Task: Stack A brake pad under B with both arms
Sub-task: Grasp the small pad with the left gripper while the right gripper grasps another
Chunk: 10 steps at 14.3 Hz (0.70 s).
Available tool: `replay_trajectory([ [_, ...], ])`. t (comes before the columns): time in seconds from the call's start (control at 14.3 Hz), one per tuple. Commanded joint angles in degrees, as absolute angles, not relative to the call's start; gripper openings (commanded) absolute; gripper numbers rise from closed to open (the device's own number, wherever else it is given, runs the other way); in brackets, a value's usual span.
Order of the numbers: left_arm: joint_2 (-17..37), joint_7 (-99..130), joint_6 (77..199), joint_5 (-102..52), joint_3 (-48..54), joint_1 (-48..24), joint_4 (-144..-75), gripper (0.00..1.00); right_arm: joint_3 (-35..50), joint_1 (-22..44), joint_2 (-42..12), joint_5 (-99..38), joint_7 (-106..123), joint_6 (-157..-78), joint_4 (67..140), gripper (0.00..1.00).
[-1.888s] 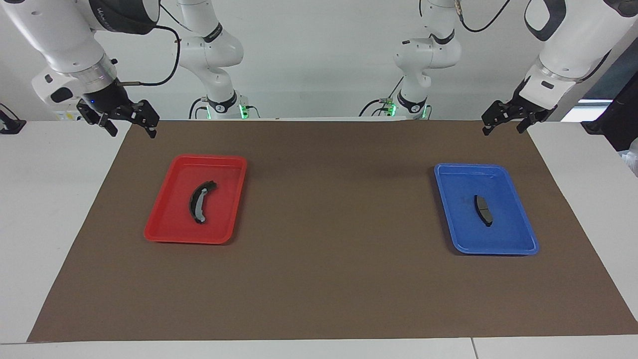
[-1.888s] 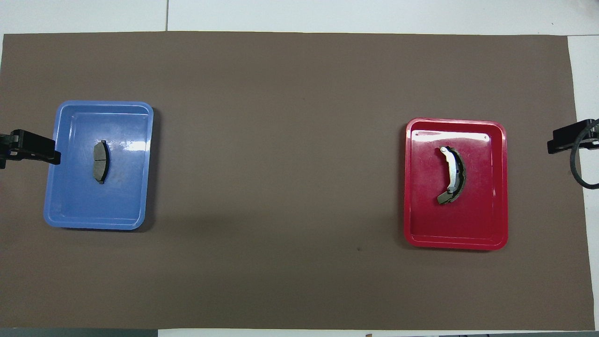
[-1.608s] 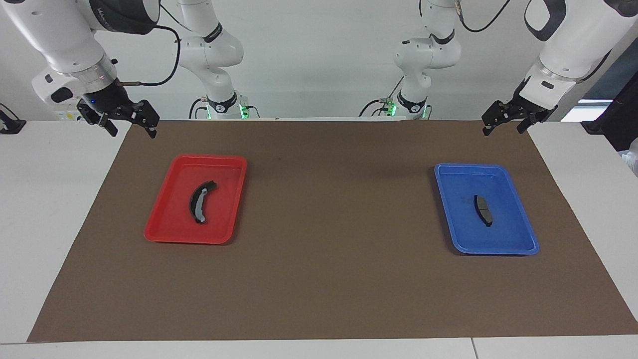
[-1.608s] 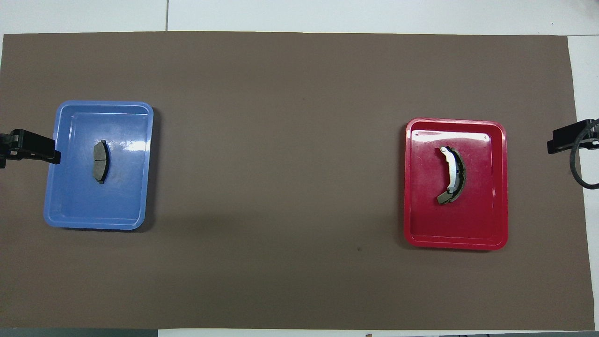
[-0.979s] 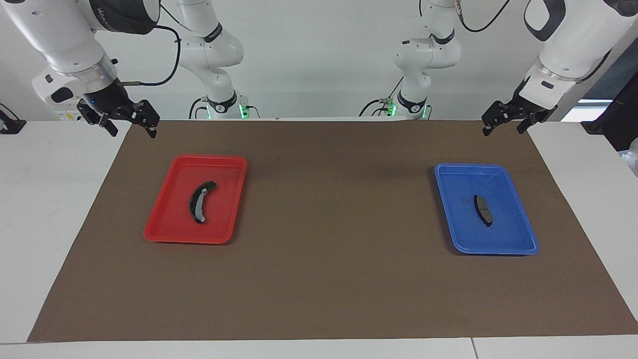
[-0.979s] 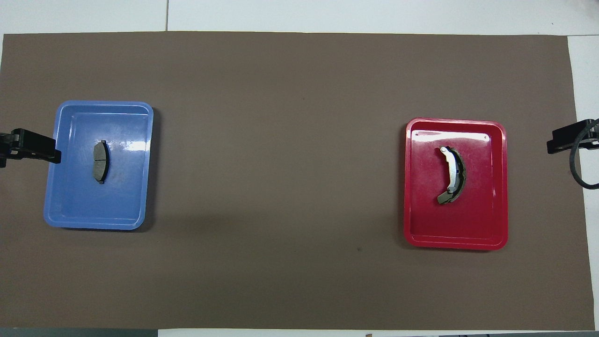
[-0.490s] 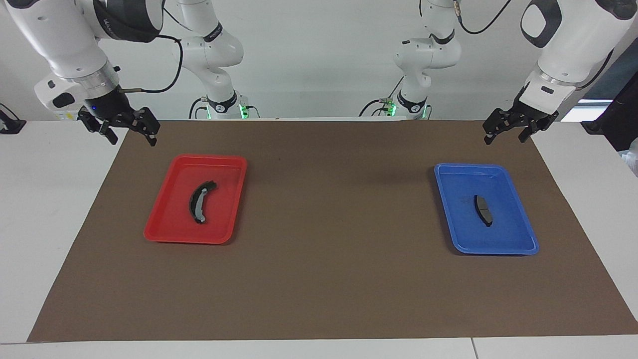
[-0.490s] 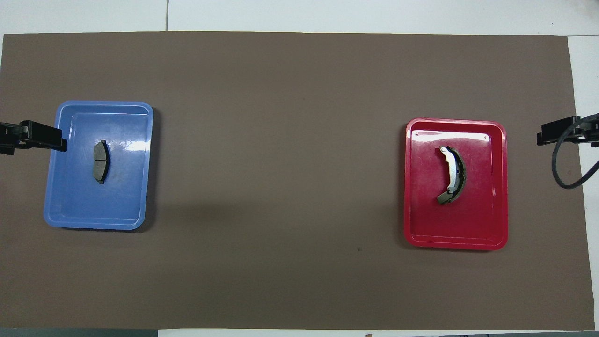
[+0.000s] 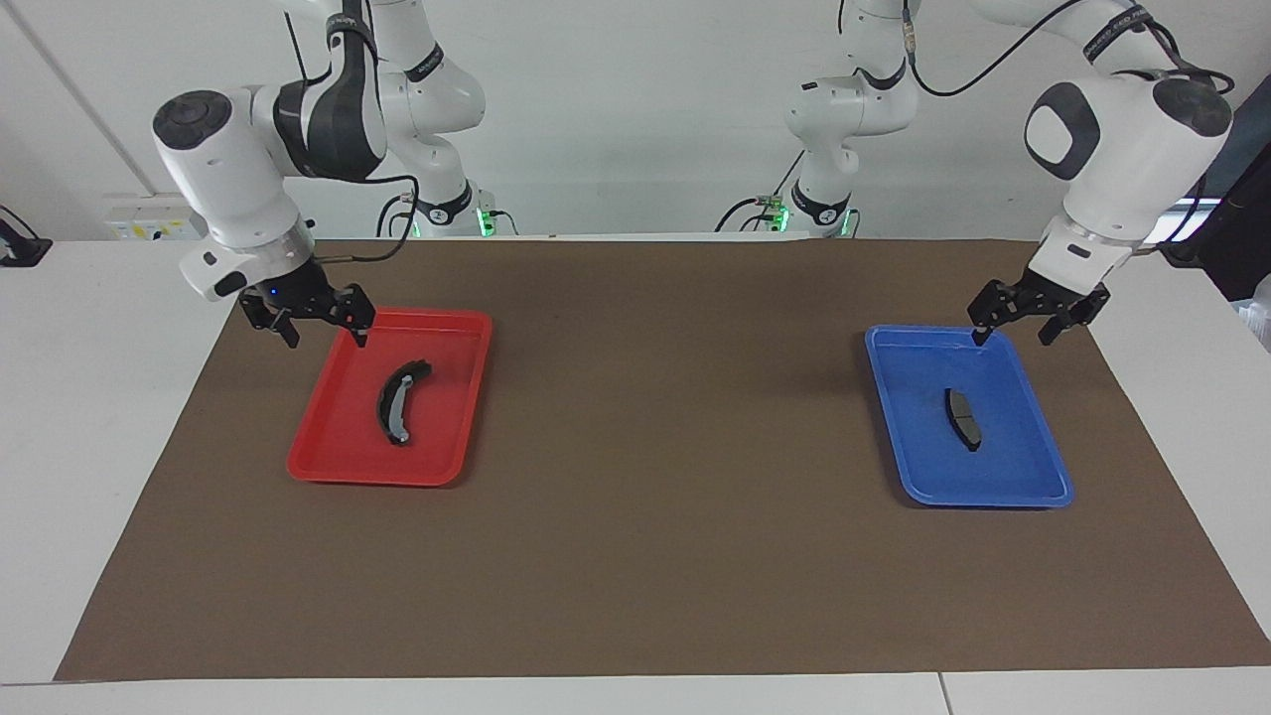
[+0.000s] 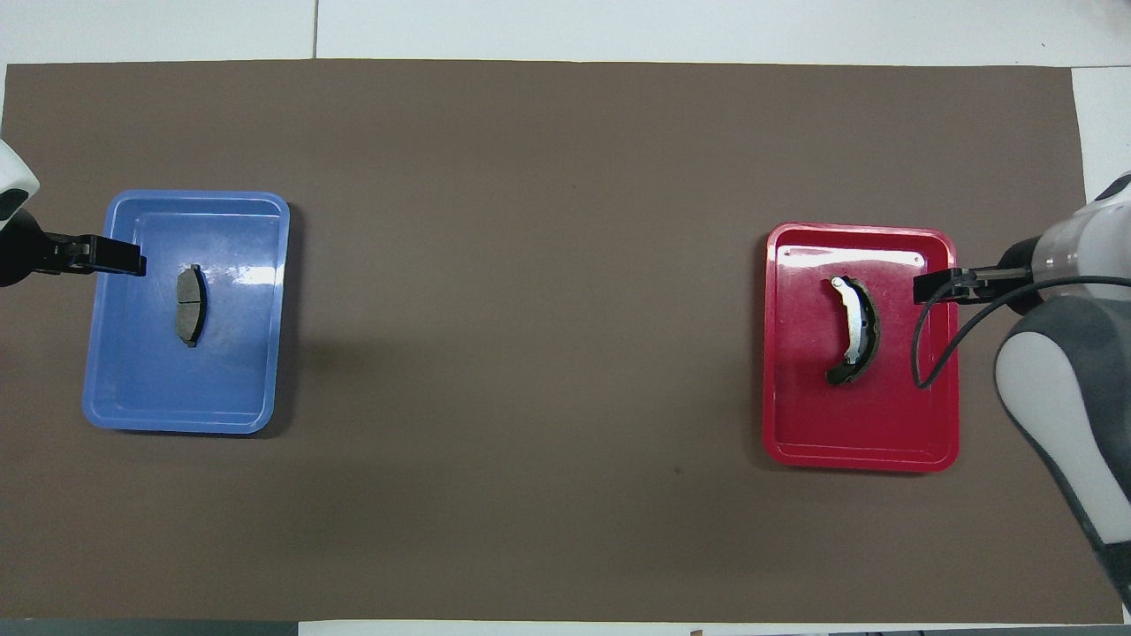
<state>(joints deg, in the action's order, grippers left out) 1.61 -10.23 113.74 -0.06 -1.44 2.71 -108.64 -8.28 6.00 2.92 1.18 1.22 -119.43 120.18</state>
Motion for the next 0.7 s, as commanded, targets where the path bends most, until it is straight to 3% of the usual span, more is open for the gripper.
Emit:
replay_trajectory([
  [0.0,6.4,-12.2,121.0,-0.1,-1.1,5.6,-111.1,0.99,-8.0,6.9,-0.3,0.8,0.5,-128.1,125.5,0.99],
  [0.21,10.0,-13.6,130.8,-0.1,-1.1,5.9,-115.7,0.99,-8.0,8.3,-2.6,0.6,-1.7,-135.4,129.1,0.99],
  [0.63,12.0,-13.5,140.9,-0.1,-1.1,5.9,-123.4,0.95,-8.0,8.4,-6.8,0.6,-2.1,-138.4,130.5,0.97],
])
